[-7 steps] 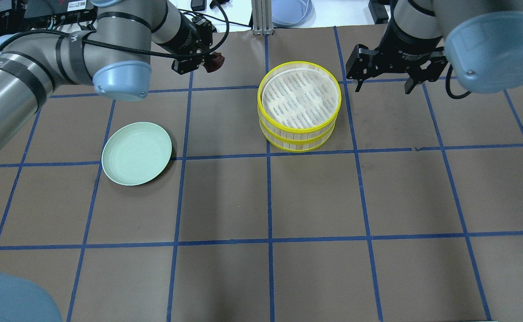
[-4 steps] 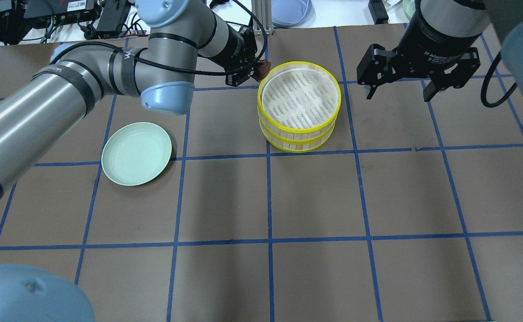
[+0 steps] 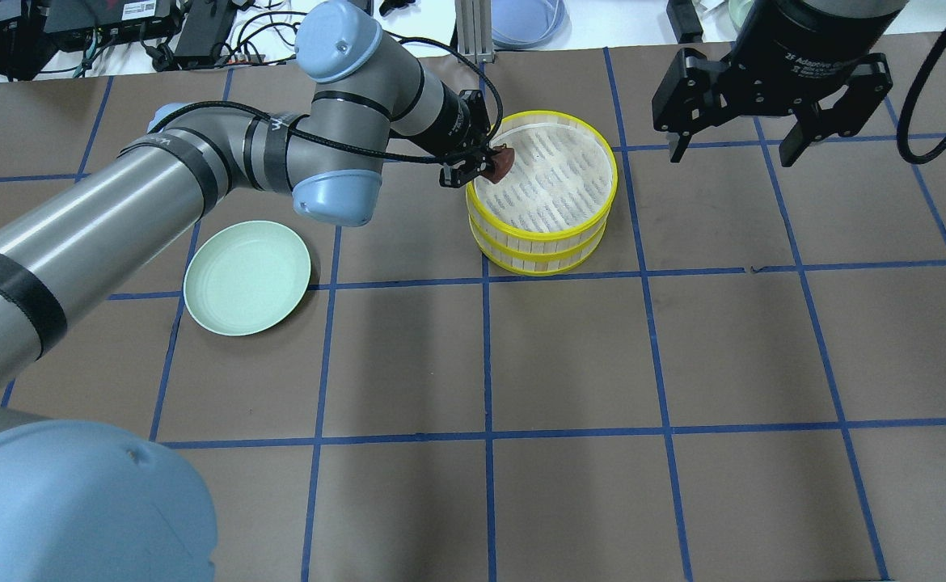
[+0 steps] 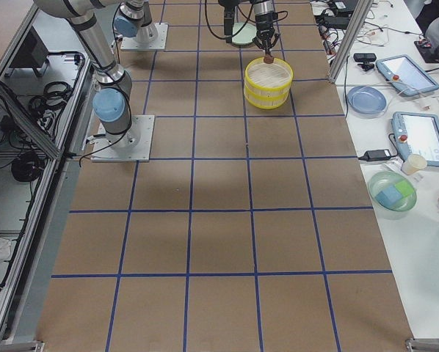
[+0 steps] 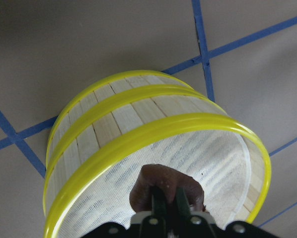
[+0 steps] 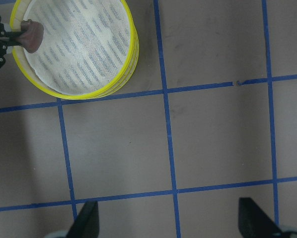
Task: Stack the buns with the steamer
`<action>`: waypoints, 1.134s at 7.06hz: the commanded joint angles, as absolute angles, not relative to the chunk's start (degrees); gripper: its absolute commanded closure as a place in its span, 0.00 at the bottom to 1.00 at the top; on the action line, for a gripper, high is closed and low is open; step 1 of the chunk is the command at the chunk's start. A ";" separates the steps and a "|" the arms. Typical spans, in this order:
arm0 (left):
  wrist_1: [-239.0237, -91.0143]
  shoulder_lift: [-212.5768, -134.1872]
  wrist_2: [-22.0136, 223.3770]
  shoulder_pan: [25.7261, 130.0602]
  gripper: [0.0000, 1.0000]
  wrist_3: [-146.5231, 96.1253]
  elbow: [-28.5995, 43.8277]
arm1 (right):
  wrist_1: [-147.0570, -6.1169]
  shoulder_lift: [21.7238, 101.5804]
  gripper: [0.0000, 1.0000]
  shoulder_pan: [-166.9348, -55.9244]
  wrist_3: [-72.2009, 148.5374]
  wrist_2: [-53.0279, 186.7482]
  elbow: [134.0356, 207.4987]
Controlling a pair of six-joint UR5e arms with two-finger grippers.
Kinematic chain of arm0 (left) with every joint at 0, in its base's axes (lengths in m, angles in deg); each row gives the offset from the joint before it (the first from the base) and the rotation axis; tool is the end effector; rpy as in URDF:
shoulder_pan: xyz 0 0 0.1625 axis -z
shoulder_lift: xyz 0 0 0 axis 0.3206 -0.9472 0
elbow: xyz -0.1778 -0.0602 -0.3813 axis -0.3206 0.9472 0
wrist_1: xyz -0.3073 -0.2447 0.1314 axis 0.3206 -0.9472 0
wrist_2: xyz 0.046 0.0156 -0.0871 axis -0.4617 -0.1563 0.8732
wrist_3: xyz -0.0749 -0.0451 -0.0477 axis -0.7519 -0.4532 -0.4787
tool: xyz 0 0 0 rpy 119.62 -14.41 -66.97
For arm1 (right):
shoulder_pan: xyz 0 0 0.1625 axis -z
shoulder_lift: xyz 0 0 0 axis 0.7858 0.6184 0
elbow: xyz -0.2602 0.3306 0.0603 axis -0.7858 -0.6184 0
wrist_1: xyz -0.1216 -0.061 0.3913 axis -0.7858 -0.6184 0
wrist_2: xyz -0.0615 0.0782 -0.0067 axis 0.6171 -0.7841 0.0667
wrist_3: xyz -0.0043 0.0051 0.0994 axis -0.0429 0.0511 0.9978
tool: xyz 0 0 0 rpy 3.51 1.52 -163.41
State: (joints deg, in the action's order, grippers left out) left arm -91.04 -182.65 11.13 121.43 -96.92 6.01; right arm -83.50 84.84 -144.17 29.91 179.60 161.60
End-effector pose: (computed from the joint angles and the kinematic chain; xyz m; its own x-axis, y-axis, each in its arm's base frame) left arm -0.3152 -0.6214 0.2953 -0.2616 -0.8977 0.3546 -0.8625 0.3823 0.3316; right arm 0.1531 -0.4637 0.5555 -0.9947 0.1019 -0.0122 0.1024 0.9935 -0.0496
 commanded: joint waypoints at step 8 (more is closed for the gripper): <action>-111.24 -171.91 8.16 110.13 0.01 -48.00 4.63 | -87.03 80.62 0.00 -144.17 29.58 179.80 161.53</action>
State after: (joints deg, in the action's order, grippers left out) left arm -101.49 -174.82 10.76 113.60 -68.65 5.09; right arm -86.91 80.96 -144.17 29.54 179.82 161.53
